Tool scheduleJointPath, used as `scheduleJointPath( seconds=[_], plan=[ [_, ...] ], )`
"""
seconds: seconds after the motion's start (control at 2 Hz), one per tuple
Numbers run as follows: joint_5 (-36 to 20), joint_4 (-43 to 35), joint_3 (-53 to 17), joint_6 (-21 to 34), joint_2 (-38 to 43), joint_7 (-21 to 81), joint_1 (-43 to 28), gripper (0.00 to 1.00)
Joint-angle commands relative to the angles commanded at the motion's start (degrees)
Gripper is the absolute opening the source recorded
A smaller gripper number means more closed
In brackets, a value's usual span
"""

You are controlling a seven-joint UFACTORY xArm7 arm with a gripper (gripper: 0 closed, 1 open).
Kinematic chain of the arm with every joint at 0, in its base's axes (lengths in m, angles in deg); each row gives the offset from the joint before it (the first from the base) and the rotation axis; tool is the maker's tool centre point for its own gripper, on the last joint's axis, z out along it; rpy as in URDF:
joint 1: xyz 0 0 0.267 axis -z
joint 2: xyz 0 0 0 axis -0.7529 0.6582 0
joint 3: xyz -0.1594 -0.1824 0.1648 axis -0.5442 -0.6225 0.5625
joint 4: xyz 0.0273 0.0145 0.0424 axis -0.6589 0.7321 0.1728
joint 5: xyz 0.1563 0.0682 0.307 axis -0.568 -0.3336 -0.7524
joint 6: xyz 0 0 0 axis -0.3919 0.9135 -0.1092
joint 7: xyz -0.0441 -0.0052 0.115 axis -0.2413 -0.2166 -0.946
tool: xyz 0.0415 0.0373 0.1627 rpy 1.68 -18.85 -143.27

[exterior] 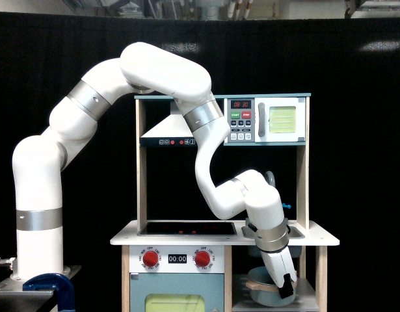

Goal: Put the bowl inside the kitchen cabinet

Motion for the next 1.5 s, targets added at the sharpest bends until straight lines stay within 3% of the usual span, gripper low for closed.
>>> scheduleJointPath(
  seconds=[0.5,1.0,1.5],
  plan=[
    [-1.16,-1.90,5.62,-5.61,2.26,-1.89,-0.92,0.00],
    [-1.63,-2.14,7.22,-6.93,2.97,-1.36,-0.33,1.00],
    [0.15,-0.79,7.75,-6.62,1.38,-1.91,1.34,1.00]
  ],
)
